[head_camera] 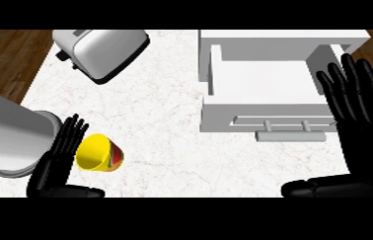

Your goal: Pick up the cup, place it into the drawer and close the drawer

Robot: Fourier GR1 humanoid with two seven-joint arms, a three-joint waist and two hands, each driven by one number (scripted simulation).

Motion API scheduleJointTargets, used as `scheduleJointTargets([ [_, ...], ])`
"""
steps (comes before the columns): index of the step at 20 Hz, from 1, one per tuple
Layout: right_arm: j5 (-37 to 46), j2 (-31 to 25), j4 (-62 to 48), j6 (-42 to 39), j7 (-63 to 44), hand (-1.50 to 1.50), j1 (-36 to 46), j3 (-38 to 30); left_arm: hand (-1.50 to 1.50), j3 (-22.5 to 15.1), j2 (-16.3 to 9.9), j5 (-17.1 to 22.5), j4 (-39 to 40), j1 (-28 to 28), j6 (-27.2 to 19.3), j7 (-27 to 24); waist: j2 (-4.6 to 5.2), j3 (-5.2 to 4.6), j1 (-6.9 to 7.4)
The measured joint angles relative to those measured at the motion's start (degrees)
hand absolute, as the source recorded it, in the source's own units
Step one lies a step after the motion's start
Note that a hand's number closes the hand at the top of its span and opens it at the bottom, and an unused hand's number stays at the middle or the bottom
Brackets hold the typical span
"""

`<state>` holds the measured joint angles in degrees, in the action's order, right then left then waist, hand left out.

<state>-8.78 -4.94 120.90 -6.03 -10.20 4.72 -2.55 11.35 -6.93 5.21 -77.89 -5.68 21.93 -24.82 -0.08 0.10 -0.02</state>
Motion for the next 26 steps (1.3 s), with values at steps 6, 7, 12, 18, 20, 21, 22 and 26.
scheduleJointTargets([
  [6,0.3,0.1,-1.7,0.1,0.4,-1.5,1.2,-0.3,-1.5,1.9,-1.3,-0.7,8.5,4.1,0.1,-6.5,-0.11,0.19,0.04],
  [7,0.0,-0.3,-1.5,-0.2,0.0,-1.5,1.5,-0.5,-1.5,2.0,-1.4,-0.7,9.1,4.1,0.1,-7.2,-0.12,0.23,0.04],
  [12,-0.4,-0.4,-1.9,-0.6,0.2,-1.5,1.3,-0.8,-1.5,3.5,-3.1,-1.6,15.9,7.4,-0.4,-10.7,-0.18,0.32,-0.01],
  [18,0.9,0.4,-1.5,-0.6,0.9,-1.5,0.4,0.7,-1.5,4.1,-4.7,-3.2,23.1,10.1,-0.4,-15.4,-0.17,0.39,-0.11],
  [20,1.7,1.0,-0.7,-0.2,0.9,-1.5,-0.1,1.9,-1.5,4.0,-4.9,-3.7,25.0,10.4,-0.6,-17.0,-0.2,0.41,-0.1],
  [21,1.7,1.0,-1.4,-0.4,1.5,-1.5,-0.1,1.7,-1.5,4.2,-5.1,-3.9,26.5,11.0,-0.8,-18.1,-0.21,0.43,-0.1],
  [22,1.3,0.9,-1.5,-0.5,1.4,-1.5,0.1,1.3,-1.5,4.3,-5.6,-4.0,28.2,12.0,-0.8,-18.4,-0.18,0.43,-0.13],
  [26,-0.3,0.0,-0.8,-0.7,-0.3,-1.5,0.8,-0.2,-1.5,4.1,-6.0,-4.1,31.6,14.3,-0.7,-19.5,-0.19,0.45,-0.18],
])
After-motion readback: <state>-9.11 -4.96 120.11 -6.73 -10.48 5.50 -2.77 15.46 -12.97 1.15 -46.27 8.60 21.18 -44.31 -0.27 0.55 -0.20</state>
